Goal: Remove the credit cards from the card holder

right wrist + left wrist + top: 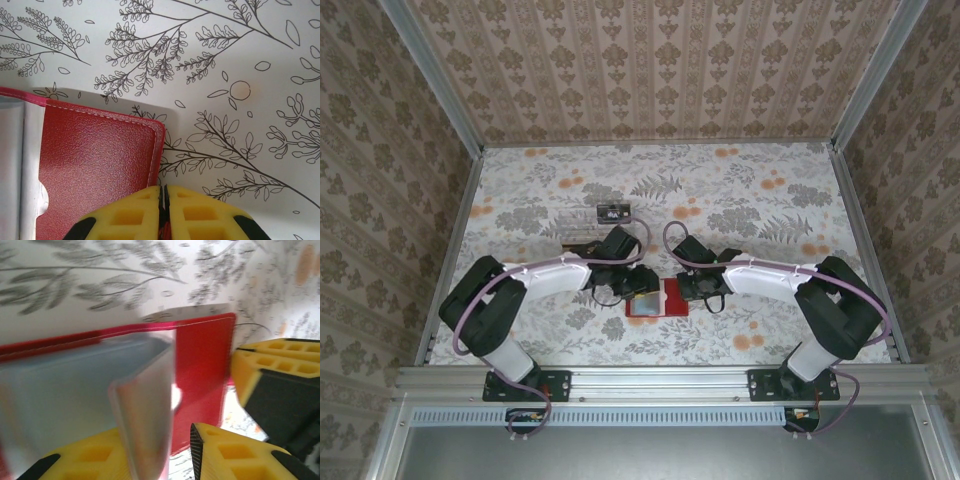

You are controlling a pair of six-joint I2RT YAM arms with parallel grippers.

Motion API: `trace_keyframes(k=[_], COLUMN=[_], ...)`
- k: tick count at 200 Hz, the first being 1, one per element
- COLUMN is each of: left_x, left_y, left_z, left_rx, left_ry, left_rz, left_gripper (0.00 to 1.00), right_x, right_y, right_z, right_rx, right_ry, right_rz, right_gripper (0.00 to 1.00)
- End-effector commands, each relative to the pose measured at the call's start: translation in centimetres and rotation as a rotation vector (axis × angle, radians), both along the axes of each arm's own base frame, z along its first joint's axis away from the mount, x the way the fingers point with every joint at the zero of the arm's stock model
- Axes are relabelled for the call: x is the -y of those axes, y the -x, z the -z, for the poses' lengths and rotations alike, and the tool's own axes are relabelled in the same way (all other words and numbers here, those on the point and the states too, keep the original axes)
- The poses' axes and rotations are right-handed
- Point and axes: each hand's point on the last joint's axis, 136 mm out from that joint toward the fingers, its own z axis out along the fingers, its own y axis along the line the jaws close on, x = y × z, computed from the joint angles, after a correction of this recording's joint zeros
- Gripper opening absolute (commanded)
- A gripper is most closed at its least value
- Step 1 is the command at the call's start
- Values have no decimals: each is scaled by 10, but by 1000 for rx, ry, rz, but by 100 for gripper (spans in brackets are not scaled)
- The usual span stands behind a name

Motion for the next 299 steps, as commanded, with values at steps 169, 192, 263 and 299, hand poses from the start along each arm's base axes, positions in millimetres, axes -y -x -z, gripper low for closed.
trace_keyframes(k=[169,192,263,299], left_x=[39,38,5,-30], left_y=[-25,-26,-27,-11], left_z=[5,2,-20,-12], left_rx=[-12,-7,59,62], left_ry=[39,37,-7,-96], left_rz=[20,17,-56,-99], left_gripper=[34,35,36,39], right_x=[-15,-22,-18,-21], right_y=[18,22,21,21], right_z=[-32,-14,6,7], right_rx=[27,-7,-30,-36], right_ry=[-249,-216,-137,-142], right_rz=[43,23,16,15], right_gripper=[55,55,23,23])
